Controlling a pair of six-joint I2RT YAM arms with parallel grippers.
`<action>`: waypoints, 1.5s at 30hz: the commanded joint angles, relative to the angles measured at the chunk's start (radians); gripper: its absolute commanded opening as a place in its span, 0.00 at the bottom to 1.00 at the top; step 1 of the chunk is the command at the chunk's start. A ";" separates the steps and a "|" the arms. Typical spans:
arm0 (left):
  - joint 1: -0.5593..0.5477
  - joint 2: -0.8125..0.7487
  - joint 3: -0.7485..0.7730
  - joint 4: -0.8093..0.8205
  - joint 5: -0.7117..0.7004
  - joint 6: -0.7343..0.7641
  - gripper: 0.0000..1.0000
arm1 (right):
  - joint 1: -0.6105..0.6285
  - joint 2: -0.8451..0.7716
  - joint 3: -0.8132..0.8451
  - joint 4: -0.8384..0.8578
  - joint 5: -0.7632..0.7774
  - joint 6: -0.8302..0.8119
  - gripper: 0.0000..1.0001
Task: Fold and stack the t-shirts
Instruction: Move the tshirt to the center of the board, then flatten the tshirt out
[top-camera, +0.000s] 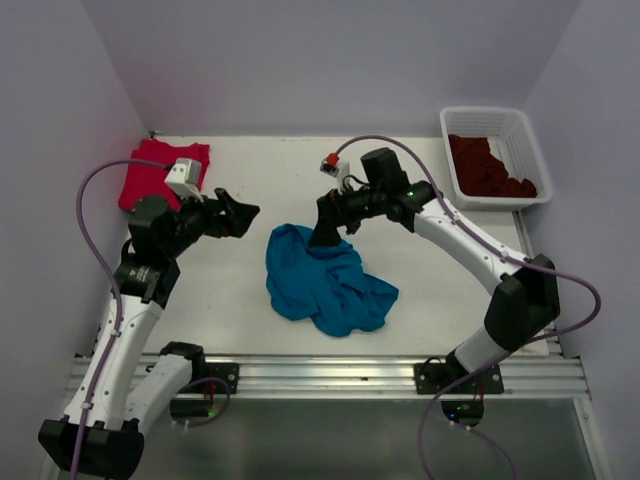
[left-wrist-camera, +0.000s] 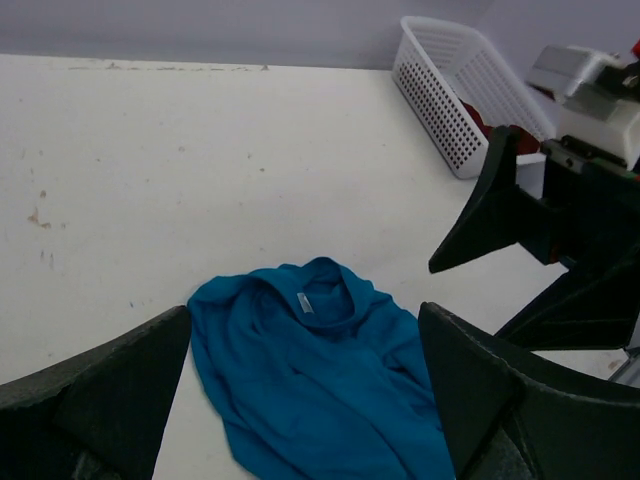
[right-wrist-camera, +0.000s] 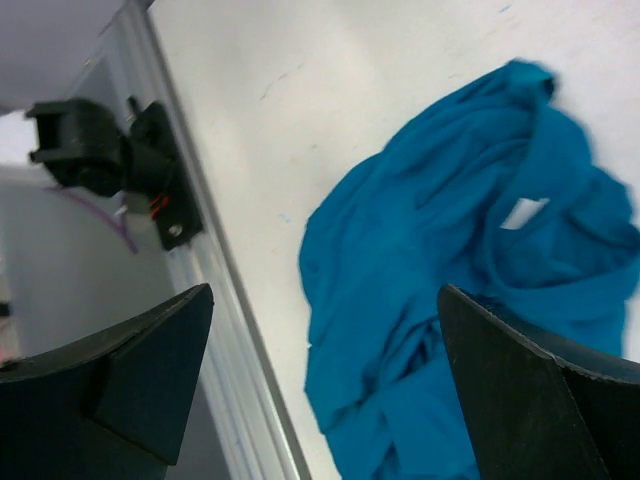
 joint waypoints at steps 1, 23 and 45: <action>-0.004 -0.010 0.006 0.006 0.025 0.015 1.00 | -0.015 -0.139 0.014 0.029 0.240 0.019 0.99; -0.024 0.503 -0.031 0.138 0.118 -0.172 0.92 | -0.014 -0.101 0.017 -0.166 1.049 0.276 0.99; -0.087 1.056 0.220 0.325 0.059 -0.373 0.69 | -0.014 -0.150 -0.079 -0.131 1.024 0.263 0.99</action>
